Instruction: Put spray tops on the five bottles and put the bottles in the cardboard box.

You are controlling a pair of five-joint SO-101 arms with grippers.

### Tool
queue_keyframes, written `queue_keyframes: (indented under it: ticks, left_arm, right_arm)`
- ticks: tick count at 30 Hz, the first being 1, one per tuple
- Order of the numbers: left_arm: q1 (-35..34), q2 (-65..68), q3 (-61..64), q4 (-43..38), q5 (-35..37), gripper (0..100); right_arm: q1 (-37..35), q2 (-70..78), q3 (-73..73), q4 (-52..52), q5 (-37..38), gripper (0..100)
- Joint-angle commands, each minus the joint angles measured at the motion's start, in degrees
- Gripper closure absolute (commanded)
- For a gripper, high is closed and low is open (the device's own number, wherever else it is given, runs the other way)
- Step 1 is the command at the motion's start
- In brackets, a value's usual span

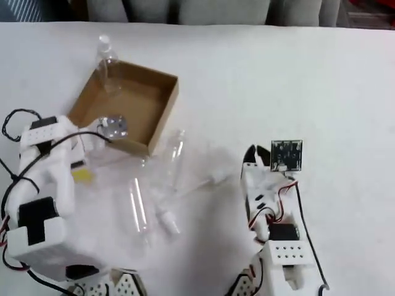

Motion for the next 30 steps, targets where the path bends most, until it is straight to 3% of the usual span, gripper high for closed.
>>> queue_keyframes:
  ticks: [1, 8, 13, 23, 30]
  left_arm:
    - [-3.0, -2.9, -2.3, 8.6, 1.7, 85]
    - [-5.7, -10.2, -2.3, 19.0, 17.0, 89]
    - [-5.9, -18.6, -1.8, 22.9, 31.8, 89]
    - [-1.5, -33.7, 1.2, 22.2, 60.4, 89]
    - [4.4, -36.3, 16.2, 9.2, 76.7, 89]
  right_arm:
    - [0.0, -0.4, 0.7, -0.8, 0.2, 97.8]
    - [0.0, 0.0, 0.7, -0.7, 0.2, 97.8]
    - [0.0, 0.0, 0.7, -0.7, 0.2, 98.1]
    - [0.0, -0.5, 0.4, 3.0, 0.2, 97.8]
    - [0.0, -0.5, -5.6, 17.2, 0.2, 97.8]
